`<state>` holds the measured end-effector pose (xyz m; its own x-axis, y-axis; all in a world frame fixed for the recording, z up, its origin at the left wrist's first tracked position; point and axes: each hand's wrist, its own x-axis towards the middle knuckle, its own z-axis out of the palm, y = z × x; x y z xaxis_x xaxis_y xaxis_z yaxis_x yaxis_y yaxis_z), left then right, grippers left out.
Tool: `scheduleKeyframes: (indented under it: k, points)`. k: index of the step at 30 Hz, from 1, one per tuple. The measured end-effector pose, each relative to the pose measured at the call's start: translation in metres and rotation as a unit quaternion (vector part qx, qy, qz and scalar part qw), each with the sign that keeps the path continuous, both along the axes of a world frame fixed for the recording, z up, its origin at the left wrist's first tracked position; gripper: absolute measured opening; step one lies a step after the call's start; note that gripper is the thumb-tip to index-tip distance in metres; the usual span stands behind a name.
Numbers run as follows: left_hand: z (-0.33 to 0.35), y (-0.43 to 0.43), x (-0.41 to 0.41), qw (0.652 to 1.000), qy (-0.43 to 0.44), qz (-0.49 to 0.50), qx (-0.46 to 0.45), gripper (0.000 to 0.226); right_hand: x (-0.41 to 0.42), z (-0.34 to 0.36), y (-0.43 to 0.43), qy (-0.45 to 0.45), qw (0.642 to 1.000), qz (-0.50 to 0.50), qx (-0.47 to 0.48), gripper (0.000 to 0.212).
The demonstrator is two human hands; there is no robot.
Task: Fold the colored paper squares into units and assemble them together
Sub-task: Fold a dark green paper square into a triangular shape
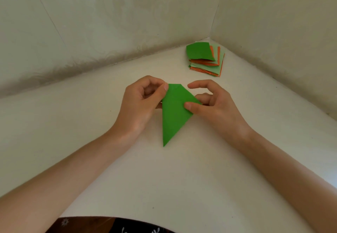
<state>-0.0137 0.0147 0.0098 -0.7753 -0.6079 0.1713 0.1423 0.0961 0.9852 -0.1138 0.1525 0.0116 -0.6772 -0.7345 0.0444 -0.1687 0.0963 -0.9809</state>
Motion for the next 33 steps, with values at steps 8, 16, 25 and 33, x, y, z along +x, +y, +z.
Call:
scheduleKeyframes:
  k: [8, 16, 25, 33]
  points:
    - [0.002, -0.009, 0.003, 0.991, -0.071, -0.093, 0.062, 0.018, -0.002, 0.003, 0.002, 0.02, 0.996, -0.075, -0.037, 0.033]
    - [0.004, -0.01, 0.003, 0.99, -0.06, -0.07, 0.105, 0.015, -0.006, 0.002, 0.005, -0.143, 0.988, -0.005, -0.048, 0.014]
    - [0.009, -0.011, 0.006, 0.992, -0.044, -0.108, 0.056, 0.024, -0.009, 0.002, 0.01, -0.205, 0.974, 0.011, -0.093, 0.027]
    - [0.007, -0.01, 0.005, 0.994, -0.06, -0.091, 0.034, 0.015, -0.003, -0.006, 0.007, 0.042, 0.998, -0.023, -0.033, 0.027]
